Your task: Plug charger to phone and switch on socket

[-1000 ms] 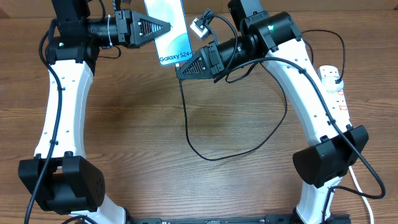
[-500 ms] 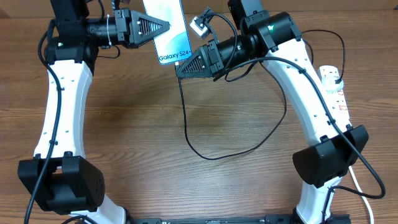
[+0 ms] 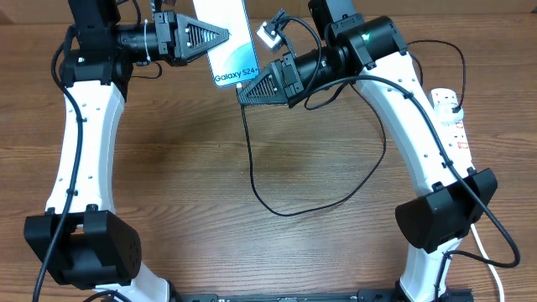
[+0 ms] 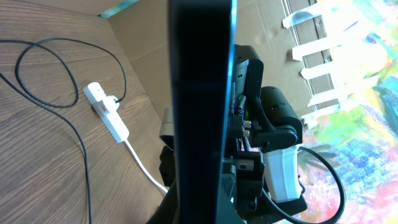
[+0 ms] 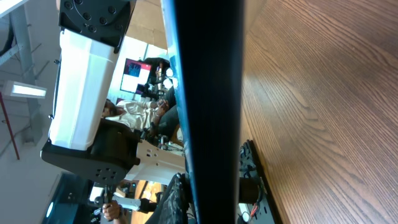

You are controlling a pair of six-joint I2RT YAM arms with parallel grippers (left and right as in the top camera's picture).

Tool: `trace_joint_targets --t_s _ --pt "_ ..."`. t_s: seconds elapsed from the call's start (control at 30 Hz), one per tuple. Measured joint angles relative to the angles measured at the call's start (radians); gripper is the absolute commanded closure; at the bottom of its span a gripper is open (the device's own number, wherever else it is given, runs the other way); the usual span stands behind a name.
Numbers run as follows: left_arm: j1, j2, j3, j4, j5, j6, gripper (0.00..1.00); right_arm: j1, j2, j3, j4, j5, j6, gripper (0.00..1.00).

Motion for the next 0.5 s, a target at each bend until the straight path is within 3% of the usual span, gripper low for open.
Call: trace_joint_targets --t_s 0.5 --pt "0.0 0.0 0.002 -0.015 -0.013 0.0 0.96 -0.007 0.0 -0.006 0.021 -0.001 0.004 0.96"
